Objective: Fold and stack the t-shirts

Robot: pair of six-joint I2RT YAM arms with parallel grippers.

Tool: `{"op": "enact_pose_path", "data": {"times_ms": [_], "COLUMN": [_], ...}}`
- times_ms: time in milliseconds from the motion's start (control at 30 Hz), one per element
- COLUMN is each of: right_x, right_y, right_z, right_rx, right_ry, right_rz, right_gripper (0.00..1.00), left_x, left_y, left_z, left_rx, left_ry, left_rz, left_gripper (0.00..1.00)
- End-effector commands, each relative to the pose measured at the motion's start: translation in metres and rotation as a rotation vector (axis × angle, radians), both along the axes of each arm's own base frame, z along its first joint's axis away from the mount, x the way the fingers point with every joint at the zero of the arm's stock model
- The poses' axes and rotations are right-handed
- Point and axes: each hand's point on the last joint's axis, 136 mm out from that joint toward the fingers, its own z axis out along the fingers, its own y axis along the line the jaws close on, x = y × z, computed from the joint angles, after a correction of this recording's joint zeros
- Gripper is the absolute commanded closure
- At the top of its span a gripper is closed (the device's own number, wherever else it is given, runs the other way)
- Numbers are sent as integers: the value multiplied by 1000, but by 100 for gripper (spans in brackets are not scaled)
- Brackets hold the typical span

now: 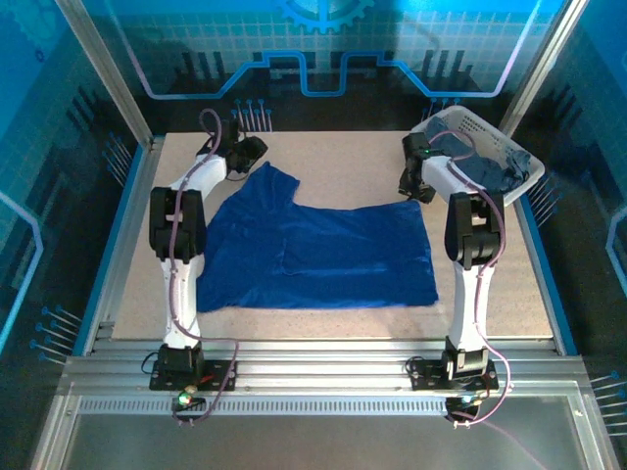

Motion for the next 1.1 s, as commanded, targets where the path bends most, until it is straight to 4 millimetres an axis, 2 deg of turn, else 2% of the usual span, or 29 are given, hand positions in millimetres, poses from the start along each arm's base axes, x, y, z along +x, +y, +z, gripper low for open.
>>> {"op": "enact_pose_path", "data": {"times_ms": [0,33,167,200,433,500,567,633,700,867,967,1067], "right_x": [-15,-19,-29,-28,-17,-9,-4,-3,-5,-6,3,13], "right_y": [-9,-7,0,1,-5,-1,8,17,16,-10,-20,-5], "right_z": [-24,-34,-38,-20,24,40,47,46,37,14,14,31], "right_rx": [68,73,90,73,36,-2,-18,-13,0,29,30,31], "right_ry": [144,180,196,161,-17,-60,-73,-63,-30,25,33,-10], "right_rz": [-65,-70,-83,-87,-54,14,74,113,103,37,47,129], "right_gripper": [55,55,55,55,51,51,51,51,51,54,54,53], "left_x": [14,14,15,15,11,6,-1,-9,-14,-23,-53,-91], "left_y": [-3,-3,-3,-3,-8,-7,-5,-3,-1,14,35,47], "left_z": [9,8,5,6,29,35,36,28,19,-2,-13,4], "left_rx": [-27,-27,-40,-41,-47,-33,-31,-33,-13,58,78,94], "left_ry": [-45,-40,-29,-32,-55,-44,-25,22,69,165,308,335], "left_rz": [-23,-19,-8,-9,-15,-13,2,15,16,30,131,209], "left_gripper": [49,49,48,48,48,48,48,49,49,49,51,52]}}
